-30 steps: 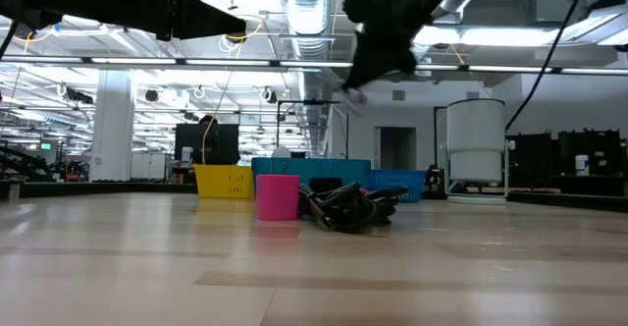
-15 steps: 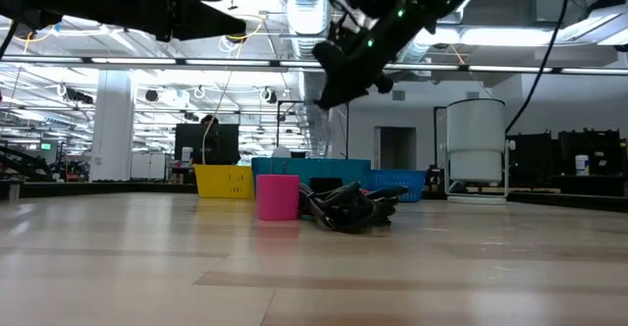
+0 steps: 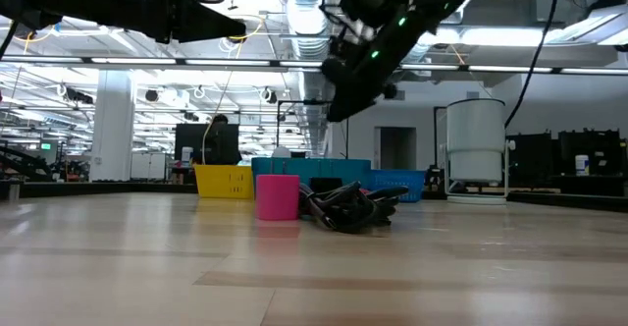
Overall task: Pick and place items into bin
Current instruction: Put the black charger cable into the dark blue bin
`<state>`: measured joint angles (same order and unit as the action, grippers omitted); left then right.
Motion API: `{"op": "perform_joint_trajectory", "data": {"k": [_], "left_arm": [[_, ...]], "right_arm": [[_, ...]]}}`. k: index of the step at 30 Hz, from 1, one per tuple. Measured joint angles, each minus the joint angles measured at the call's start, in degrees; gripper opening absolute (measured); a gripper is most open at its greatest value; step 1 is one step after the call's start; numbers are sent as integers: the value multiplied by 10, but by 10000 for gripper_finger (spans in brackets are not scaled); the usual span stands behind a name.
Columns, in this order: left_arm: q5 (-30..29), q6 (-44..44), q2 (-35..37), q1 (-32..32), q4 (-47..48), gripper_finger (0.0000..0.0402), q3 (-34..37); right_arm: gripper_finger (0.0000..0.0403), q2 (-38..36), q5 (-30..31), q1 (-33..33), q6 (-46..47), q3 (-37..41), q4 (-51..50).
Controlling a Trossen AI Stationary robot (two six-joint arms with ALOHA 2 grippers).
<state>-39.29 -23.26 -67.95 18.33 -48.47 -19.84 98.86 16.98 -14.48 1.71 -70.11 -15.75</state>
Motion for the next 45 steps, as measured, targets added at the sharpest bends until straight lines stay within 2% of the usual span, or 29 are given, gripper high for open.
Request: {"op": "perform_joint_trajectory", "data": {"k": [8, 11, 14, 16, 18, 21, 25, 32, 36, 40, 45], "left_arm": [[16, -98, 0, 4, -40, 0, 0], [75, -101, 0, 7, -51, 0, 0], [147, -53, 0, 7, -50, 0, 0], [161, -24, 0, 7, -42, 0, -1], [146, 2, 0, 5, 13, 1, -17], [134, 38, 0, -2, 157, 13, -70], [174, 88, -21, -13, 357, 45, -171], [238, 68, -103, -12, 592, 108, -350], [245, 59, -170, -12, 733, 128, -448], [320, 54, -240, -17, 825, 133, -529], [394, 40, -311, -27, 875, 131, -602]], "right_arm": [[101, -115, -2, 76, -82, 0, -272], [101, -159, -2, 112, -82, 0, -365], [102, -204, -2, 146, -65, 0, -436], [102, -228, -2, 165, -45, 0, -468], [102, -249, -2, 181, -25, 0, -480], [102, -271, -2, 200, -4, 0, -488], [102, -290, -2, 219, -4, 10, -488], [102, -296, -2, 230, -12, 56, -502], [102, -296, 0, 225, -17, 87, -518], [102, -296, 0, 214, -16, 109, -523], [102, -296, -1, 200, -13, 123, -524]]}}
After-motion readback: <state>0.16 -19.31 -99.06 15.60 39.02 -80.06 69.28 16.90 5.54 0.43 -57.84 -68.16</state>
